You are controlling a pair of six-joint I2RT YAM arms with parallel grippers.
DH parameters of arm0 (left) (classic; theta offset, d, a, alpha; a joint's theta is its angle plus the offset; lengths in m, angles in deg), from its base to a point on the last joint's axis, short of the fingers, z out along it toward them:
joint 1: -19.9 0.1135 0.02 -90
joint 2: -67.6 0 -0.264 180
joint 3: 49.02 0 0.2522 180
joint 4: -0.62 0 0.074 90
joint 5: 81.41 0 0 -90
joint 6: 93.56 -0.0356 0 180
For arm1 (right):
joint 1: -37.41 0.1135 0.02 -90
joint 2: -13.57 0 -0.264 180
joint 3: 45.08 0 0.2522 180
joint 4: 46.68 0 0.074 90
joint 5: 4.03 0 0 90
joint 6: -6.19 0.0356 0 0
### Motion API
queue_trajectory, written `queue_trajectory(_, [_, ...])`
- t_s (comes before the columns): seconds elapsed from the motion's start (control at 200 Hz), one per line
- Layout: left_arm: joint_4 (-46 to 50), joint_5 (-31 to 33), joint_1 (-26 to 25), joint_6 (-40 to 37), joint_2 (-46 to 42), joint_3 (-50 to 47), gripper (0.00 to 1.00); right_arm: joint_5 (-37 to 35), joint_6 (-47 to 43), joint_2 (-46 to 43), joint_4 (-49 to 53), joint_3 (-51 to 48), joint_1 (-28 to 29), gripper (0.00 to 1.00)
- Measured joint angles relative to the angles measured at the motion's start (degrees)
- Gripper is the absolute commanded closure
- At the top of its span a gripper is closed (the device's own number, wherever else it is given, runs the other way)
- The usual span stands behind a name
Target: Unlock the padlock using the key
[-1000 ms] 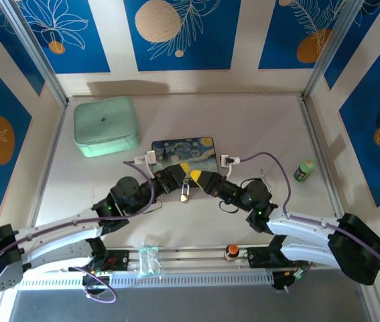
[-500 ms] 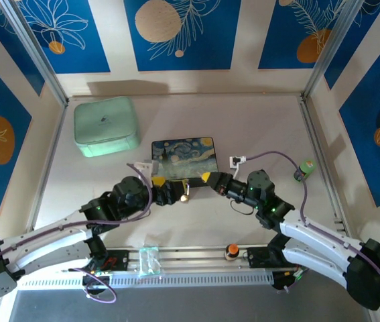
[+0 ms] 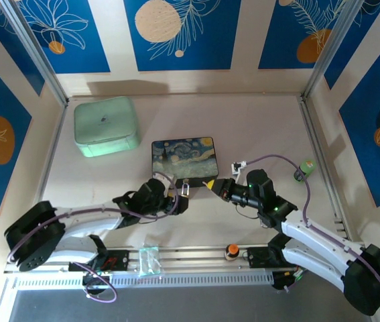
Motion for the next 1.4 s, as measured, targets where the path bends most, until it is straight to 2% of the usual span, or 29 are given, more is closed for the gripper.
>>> queue_trajectory(0.245, [-6.32, -1.62, 1.18, -1.2, 9.35, 0.35, 0.28, 0.0, 0.02, -1.09, 0.35, -1.11, 0.04, 1.0])
queue_trajectory(0.465, [-10.32, -2.75, 2.54, -0.66, 11.78, 0.72, 0.38, -0.04, 0.22, -2.91, -0.11, -3.23, 0.33, 1.0])
queue_trajectory(0.725, [-16.37, -4.44, 2.64, 1.42, 16.35, 1.09, 0.45, -0.26, 0.22, -3.34, -0.22, -3.72, 0.42, 1.0])
queue_trajectory(0.925, [-18.43, -4.52, 2.64, 1.86, 19.63, 2.78, 0.6, -0.26, 0.22, -3.34, -0.24, -3.87, 0.42, 1.0])
queue_trajectory(1.046, [-20.22, -4.66, 2.64, 2.43, 21.2, 3.23, 0.65, -0.26, 0.26, -3.34, -0.44, -4.59, 0.44, 1.0])
queue_trajectory(1.146, [-20.28, -4.87, 2.62, 3.39, 21.49, 3.39, 0.78, -0.37, 0.46, -3.34, -0.48, -5.31, 0.48, 1.0])
queue_trajectory(1.326, [-20.02, -5.09, 2.19, 4.76, 21.57, 3.67, 0.78, -1.18, 0.87, -3.34, -0.7, -6.32, 0.76, 1.0])
queue_trajectory(1.401, [-19.91, -4.85, 1.99, 5.4, 21.62, 3.8, 0.83, -1.55, 1.2, -3.34, -0.83, -7.21, 0.85, 1.0])
